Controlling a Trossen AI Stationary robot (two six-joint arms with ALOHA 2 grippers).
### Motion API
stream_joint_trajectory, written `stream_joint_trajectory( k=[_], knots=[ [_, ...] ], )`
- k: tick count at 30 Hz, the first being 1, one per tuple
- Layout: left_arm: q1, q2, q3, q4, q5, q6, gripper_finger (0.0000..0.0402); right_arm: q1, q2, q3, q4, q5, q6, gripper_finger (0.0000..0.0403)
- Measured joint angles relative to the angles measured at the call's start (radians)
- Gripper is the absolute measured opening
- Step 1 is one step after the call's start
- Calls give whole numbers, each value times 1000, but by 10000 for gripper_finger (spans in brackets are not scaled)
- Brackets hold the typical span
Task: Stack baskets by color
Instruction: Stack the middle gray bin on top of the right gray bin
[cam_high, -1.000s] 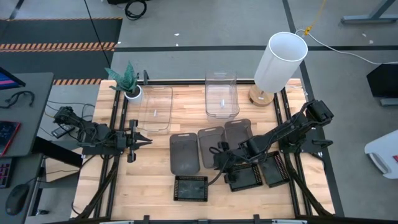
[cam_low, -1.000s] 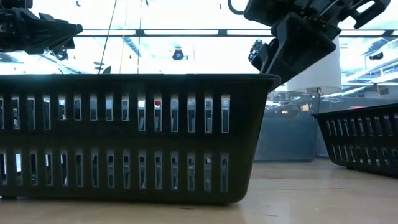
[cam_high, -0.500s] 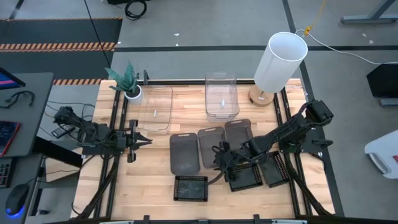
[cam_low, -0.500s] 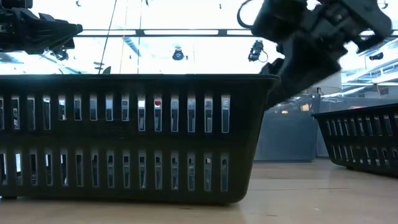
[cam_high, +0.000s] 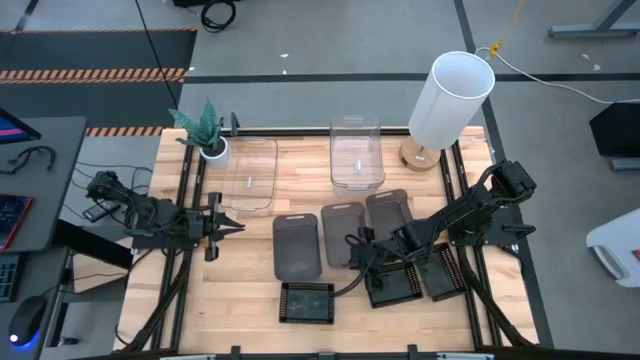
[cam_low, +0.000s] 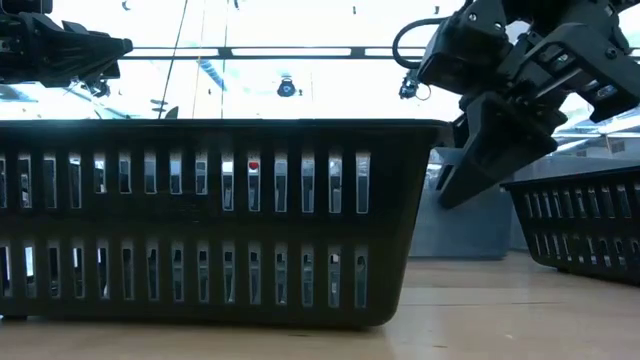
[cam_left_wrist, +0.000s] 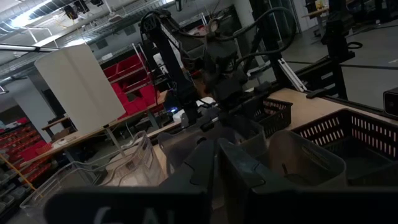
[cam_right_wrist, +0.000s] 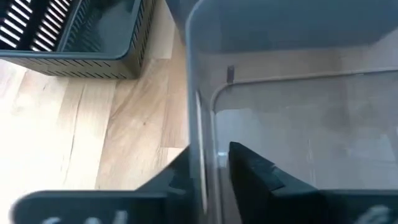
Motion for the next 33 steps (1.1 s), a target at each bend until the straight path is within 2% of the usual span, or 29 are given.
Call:
stream_joint_trajectory(
  k=[5, 11, 16, 19, 25, 33],
  knots=[
    [0, 0, 0, 0, 0, 0, 34, 0, 0, 0, 0, -41, -36, 12],
    [0, 0, 0, 0, 0, 0, 27, 4, 0, 65, -66, -67, -48, 14],
    [0, 0, 0, 0, 0, 0, 27, 23, 0, 198, -238, -67, -81, 8],
    [0, 0, 0, 0, 0, 0, 31, 40, 0, 289, -389, -38, -98, 8],
    [0, 0, 0, 0, 0, 0, 32, 104, -10, 433, -613, 92, -128, 5],
    [0, 0, 0, 0, 0, 0, 27, 197, -117, 452, -767, 187, -21, 6]
  ],
)
